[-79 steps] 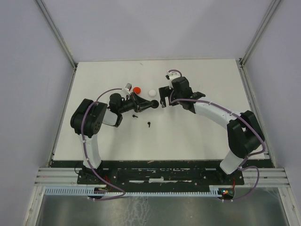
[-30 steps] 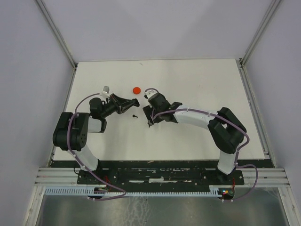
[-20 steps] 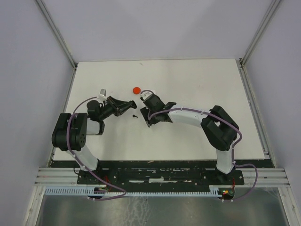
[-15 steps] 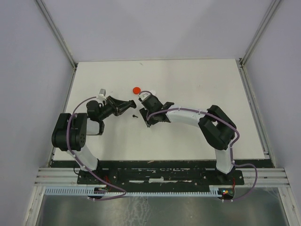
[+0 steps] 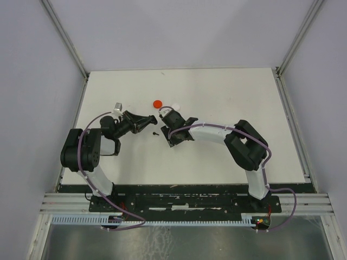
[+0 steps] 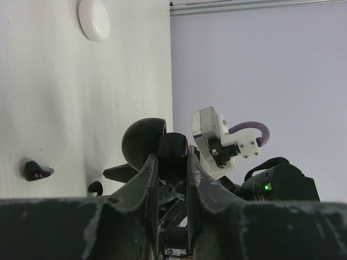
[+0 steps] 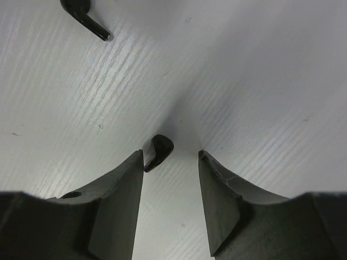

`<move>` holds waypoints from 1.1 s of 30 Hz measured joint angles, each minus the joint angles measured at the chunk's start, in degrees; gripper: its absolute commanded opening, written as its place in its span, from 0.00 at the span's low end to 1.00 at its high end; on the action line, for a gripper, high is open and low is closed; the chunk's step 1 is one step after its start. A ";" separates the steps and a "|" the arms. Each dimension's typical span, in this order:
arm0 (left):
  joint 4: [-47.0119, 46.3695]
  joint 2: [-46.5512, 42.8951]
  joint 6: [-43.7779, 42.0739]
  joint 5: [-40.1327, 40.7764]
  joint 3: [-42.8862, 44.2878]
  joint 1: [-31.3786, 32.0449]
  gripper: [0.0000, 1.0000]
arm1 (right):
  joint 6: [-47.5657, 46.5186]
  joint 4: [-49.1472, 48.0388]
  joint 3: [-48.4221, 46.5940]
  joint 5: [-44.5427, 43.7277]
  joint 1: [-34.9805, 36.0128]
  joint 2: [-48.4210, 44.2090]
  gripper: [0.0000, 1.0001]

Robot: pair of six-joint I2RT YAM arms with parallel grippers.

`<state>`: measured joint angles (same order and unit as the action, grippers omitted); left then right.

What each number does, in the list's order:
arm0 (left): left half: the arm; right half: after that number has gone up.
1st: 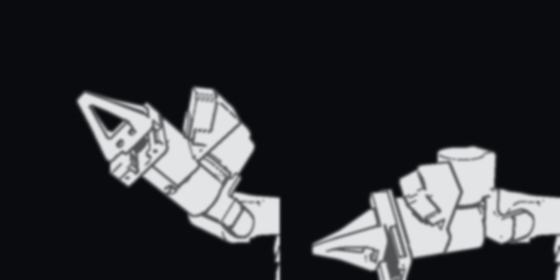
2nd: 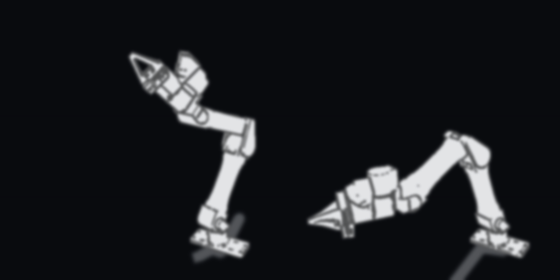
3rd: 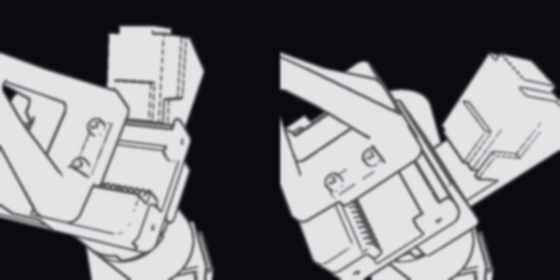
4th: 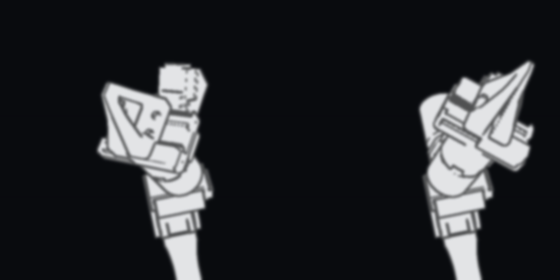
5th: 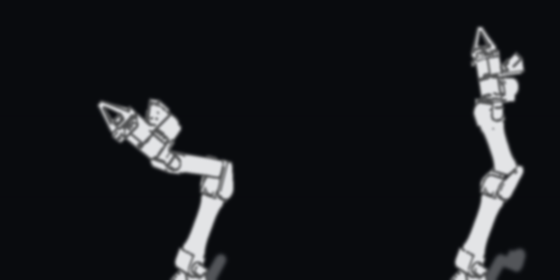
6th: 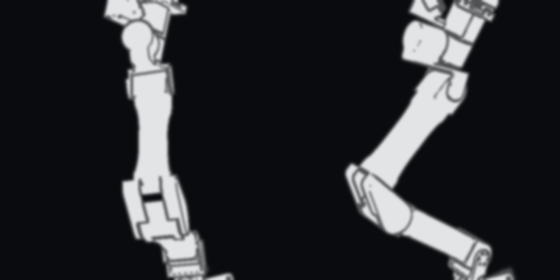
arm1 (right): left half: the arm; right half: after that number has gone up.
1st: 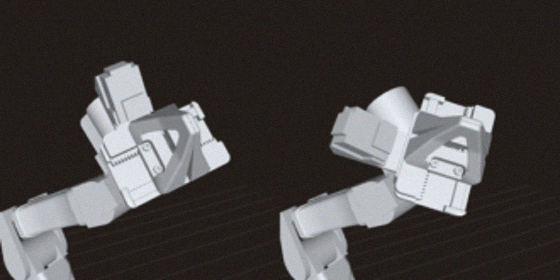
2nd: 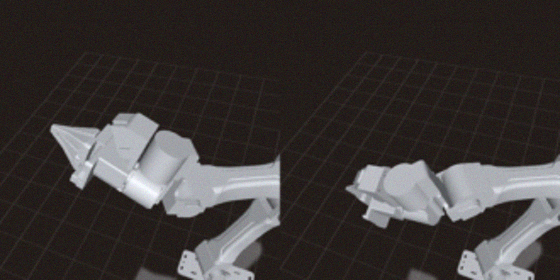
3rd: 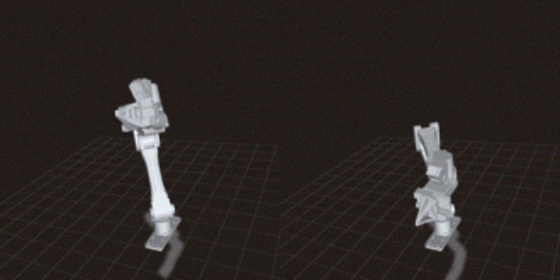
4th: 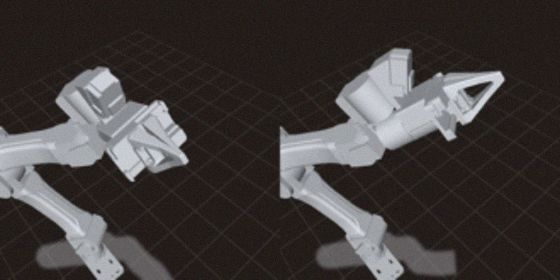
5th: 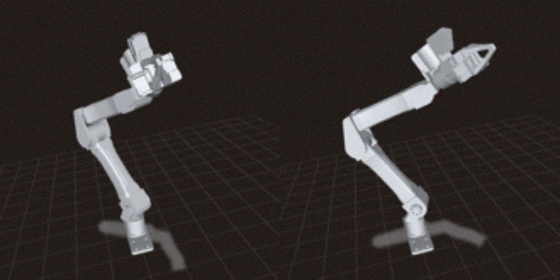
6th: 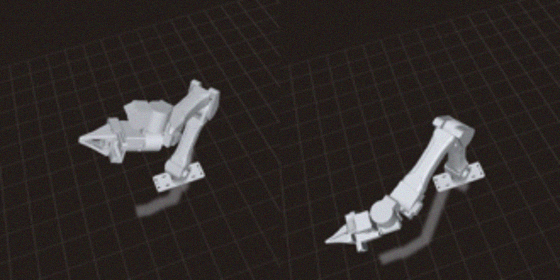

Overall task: Insert the wireless bluetooth earbuds into the charging case
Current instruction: Pick up the earbud from the center of the board.

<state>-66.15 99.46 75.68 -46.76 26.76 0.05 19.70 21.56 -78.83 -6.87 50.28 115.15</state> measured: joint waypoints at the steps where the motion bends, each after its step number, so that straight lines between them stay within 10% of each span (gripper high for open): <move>1: -0.20 0.04 0.02 0.00 0.00 0.00 0.03 | 0.00 0.04 -0.07 -0.09 0.02 0.22 0.52; 33: -1.68 0.79 0.66 -0.37 -0.22 -0.37 0.03 | -0.02 0.17 -1.84 -0.74 0.26 1.95 0.26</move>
<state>-67.83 100.25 76.34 -47.13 26.55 -0.32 19.68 21.74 -80.66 -7.62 50.54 117.10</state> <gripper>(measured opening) 0.259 0.282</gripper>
